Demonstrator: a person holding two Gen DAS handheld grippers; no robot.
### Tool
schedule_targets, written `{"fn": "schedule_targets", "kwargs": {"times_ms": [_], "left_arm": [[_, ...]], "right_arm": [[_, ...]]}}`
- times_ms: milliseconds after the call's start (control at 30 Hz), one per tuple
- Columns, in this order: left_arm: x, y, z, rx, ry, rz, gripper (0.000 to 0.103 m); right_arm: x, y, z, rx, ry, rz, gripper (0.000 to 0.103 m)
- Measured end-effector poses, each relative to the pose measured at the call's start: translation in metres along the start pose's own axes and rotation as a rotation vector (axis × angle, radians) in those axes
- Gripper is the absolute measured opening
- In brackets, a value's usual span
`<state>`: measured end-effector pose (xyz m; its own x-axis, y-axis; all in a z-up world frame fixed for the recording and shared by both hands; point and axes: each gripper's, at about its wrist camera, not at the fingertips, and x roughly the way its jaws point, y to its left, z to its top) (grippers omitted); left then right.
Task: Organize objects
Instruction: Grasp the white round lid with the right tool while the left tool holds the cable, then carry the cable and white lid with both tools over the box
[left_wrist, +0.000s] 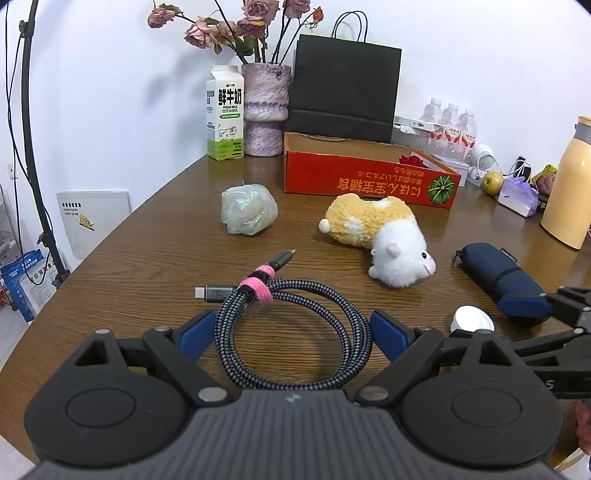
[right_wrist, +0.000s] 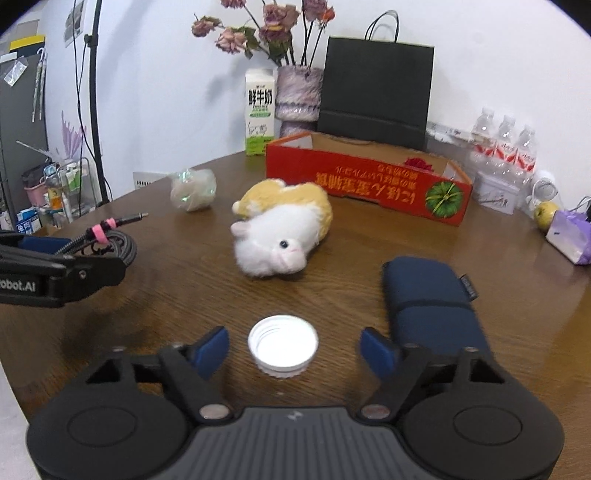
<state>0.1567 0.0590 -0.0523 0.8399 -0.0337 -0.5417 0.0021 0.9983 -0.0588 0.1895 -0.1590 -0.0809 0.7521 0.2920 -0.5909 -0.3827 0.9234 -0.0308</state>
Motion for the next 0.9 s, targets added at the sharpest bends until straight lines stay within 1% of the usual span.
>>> {"fn": "schedule_targets", "kwargs": {"times_ms": [67,100,133,167,533,900], "left_arm": [[0.000,0.003,0.000,-0.003,-0.003,-0.003,0.091],[0.001,0.004,0.000,-0.004,-0.004,-0.005,0.091],[0.001,0.005,0.001,-0.007,-0.006,-0.006,0.091],[0.002,0.006,0.001,-0.008,-0.007,-0.007,0.091],[0.005,0.003,0.015,0.002,-0.030,-0.018,0.091],[0.012,-0.007,0.043,0.022,-0.062,-0.017,0.091]], "right_arm": [[0.006,0.003,-0.001,0.008,0.019,0.010,0.062],[0.006,0.002,-0.001,0.019,0.016,0.023,0.056],[0.005,0.002,0.000,0.028,0.016,0.034,0.041],[0.005,0.002,0.001,0.032,0.014,0.035,0.039],[0.000,0.001,0.015,0.035,-0.036,0.019,0.039],[0.003,-0.013,0.047,0.038,-0.101,0.014,0.039]]}}
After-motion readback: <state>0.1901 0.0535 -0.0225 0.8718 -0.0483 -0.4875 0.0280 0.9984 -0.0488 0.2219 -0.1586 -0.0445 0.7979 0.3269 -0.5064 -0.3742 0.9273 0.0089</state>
